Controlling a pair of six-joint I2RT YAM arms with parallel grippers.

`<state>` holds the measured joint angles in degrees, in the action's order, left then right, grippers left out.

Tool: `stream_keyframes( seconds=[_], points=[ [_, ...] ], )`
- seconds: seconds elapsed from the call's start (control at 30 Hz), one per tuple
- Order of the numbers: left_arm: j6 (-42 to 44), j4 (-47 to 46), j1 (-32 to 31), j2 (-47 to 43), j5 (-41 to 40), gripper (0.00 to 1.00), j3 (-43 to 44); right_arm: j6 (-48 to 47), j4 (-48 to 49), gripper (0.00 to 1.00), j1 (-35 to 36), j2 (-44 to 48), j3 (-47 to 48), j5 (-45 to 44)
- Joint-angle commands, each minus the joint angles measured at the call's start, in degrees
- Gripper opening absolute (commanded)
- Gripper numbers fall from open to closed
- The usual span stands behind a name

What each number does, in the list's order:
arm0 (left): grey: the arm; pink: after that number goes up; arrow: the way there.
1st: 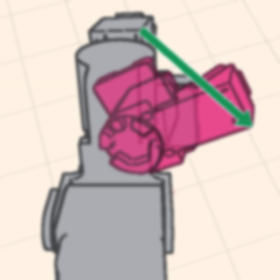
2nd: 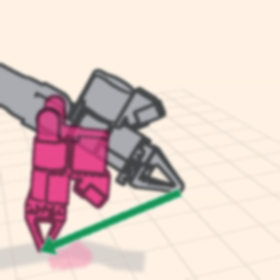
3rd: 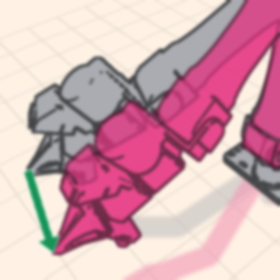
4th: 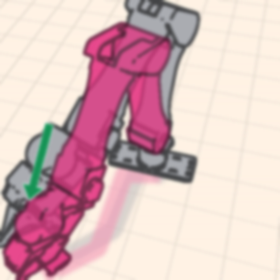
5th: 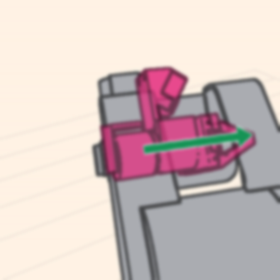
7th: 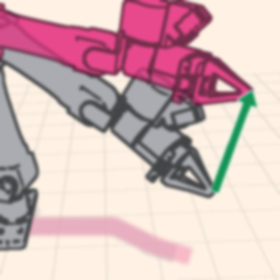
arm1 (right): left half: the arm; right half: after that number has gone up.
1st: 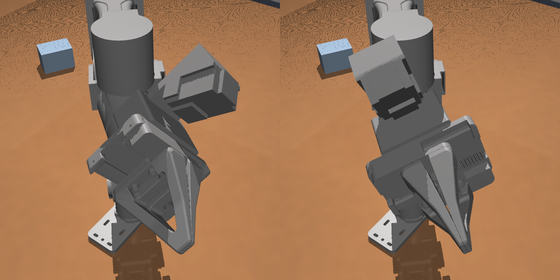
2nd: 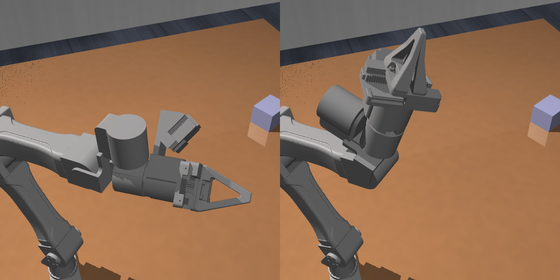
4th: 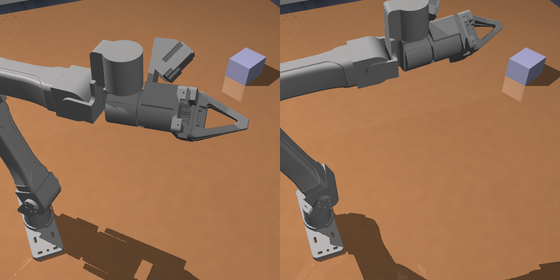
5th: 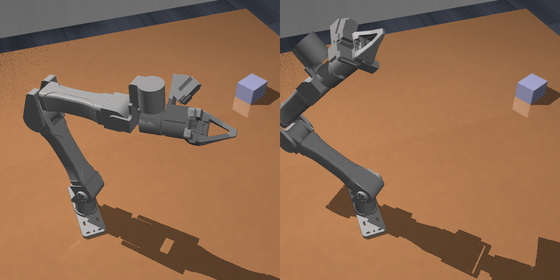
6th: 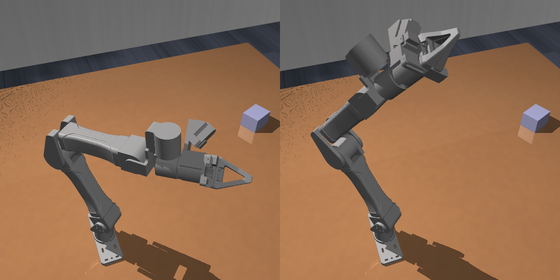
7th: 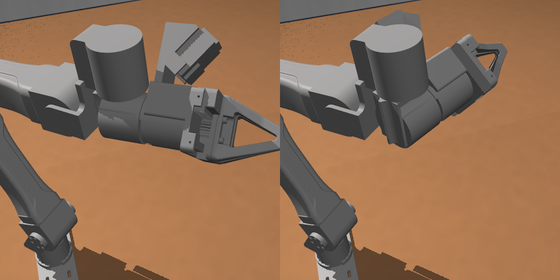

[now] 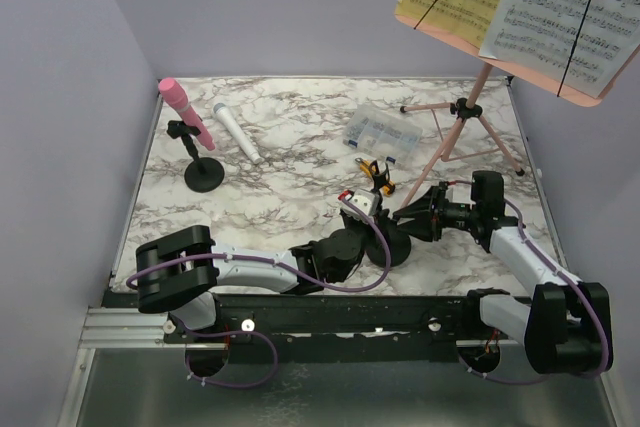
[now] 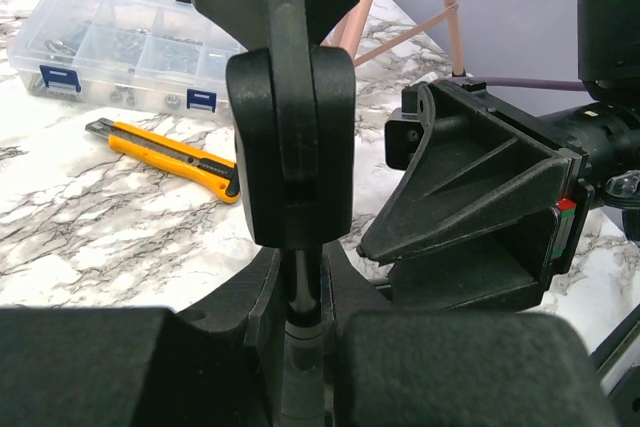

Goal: Pack up the instrument practice props
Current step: Place the microphone stand at the center of the board.

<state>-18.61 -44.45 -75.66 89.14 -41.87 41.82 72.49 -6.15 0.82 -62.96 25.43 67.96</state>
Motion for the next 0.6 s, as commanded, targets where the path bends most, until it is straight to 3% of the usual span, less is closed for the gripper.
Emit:
stream_keyframes(
  seconds=[0.0, 0.3, 0.4, 0.57],
  points=[
    [-0.14, -0.19, -0.02, 0.23, -0.59, 0.0, 1.24, 1.52, 1.6, 0.46, 1.24, -0.51, -0.03, -1.25],
    [-0.51, -0.29, -0.07, 1.12, -0.46, 0.0, 1.52, 1.98, 1.94, 0.43, 1.99, 0.45, -0.89, -1.49],
    [-0.54, -0.29, -0.03, 1.02, -0.46, 0.0, 1.48, 2.36, 2.63, 0.36, 1.9, 0.05, -0.67, -1.51],
    [-0.6, -0.29, -0.02, 0.78, -0.59, 0.0, 1.24, 1.92, 3.08, 0.15, 1.96, 0.56, -0.99, -1.97]
  ],
)
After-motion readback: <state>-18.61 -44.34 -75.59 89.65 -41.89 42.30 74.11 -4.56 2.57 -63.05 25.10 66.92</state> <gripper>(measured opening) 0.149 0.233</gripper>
